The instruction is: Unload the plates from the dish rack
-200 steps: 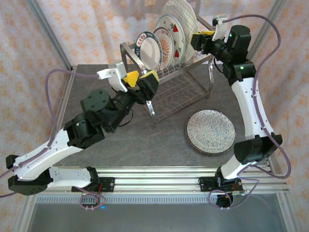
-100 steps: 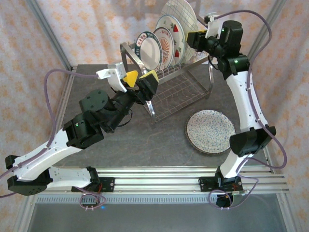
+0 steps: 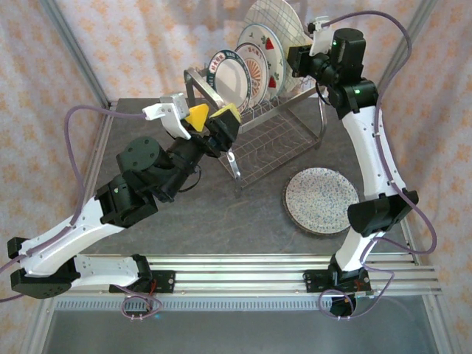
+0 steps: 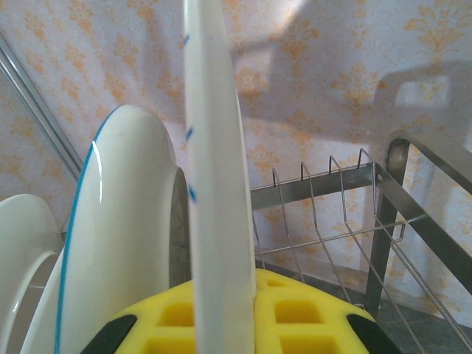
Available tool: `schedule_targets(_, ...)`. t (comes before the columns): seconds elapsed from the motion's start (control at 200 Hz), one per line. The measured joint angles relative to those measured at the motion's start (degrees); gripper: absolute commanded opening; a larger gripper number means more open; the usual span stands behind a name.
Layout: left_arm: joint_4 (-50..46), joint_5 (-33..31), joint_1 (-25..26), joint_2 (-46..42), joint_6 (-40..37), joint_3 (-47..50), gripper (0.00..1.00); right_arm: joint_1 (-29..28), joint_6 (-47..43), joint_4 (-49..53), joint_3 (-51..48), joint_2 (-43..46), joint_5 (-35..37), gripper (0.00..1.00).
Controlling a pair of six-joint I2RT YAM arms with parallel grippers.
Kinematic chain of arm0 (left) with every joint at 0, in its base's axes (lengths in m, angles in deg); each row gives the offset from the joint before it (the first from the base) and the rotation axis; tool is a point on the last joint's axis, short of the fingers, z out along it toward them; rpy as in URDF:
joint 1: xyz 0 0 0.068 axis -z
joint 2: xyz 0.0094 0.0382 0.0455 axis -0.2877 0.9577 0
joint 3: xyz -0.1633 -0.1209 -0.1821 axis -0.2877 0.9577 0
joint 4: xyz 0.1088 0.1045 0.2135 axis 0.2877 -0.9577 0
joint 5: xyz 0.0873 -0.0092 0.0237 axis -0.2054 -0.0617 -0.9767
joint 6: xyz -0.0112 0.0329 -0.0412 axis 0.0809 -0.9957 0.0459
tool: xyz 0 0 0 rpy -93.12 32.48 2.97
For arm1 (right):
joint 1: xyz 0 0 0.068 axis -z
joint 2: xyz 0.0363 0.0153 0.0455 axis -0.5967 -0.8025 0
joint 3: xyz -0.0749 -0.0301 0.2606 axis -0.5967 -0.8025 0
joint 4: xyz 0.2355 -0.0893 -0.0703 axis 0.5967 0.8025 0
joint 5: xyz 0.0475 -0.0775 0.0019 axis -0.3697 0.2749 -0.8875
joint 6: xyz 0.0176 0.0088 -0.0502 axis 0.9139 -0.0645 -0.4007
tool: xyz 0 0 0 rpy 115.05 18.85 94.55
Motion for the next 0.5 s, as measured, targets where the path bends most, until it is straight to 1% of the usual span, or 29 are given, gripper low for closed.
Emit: schedule_targets(0.5,1.9,0.3,0.0,0.0,0.1,0.0,0.84,-1.5,-1.5,4.8,4.9,-0.2,6.0,0.00)
